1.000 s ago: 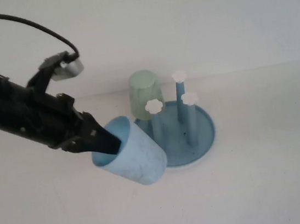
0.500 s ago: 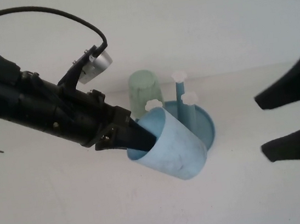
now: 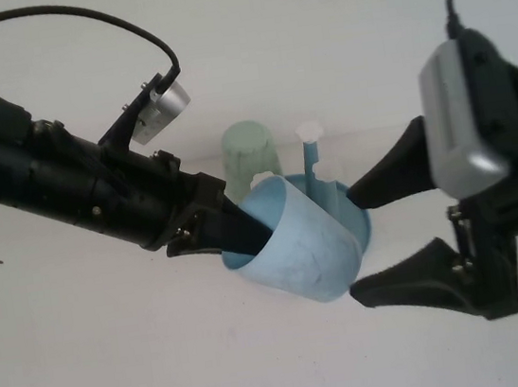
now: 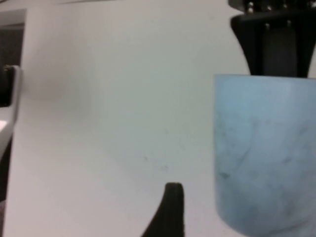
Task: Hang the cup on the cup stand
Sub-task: Adjust the cup with two arms
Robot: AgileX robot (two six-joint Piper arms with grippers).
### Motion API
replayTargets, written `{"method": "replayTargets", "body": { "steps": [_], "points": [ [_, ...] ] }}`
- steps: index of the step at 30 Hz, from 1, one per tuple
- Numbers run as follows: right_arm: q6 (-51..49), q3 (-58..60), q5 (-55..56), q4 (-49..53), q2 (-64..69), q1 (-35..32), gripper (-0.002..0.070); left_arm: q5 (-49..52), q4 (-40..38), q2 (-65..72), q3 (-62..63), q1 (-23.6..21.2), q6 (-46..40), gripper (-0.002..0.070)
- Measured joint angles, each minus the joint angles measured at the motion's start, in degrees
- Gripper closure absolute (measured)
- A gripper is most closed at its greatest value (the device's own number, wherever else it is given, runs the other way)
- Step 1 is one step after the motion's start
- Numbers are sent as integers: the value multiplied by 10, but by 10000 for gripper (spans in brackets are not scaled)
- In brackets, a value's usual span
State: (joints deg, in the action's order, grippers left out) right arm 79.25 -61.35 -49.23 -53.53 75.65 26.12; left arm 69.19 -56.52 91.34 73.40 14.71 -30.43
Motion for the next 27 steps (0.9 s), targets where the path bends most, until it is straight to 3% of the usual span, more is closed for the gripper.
{"method": "replayTargets", "body": {
  "steps": [7, 16, 23, 27],
  "points": [
    [-1, 0, 54, -25, 46, 2, -16, 0, 0, 0, 0, 0, 0, 664],
    [6, 0, 40, -28, 93, 2, -10, 0, 0, 0, 0, 0, -4, 664],
    [29, 0, 36, -39, 93, 2, 114, -2, 0, 0, 0, 0, -4, 664],
    [32, 0, 32, -45, 96, 2, 145, -2, 0, 0, 0, -1, -13, 664]
  ]
}}
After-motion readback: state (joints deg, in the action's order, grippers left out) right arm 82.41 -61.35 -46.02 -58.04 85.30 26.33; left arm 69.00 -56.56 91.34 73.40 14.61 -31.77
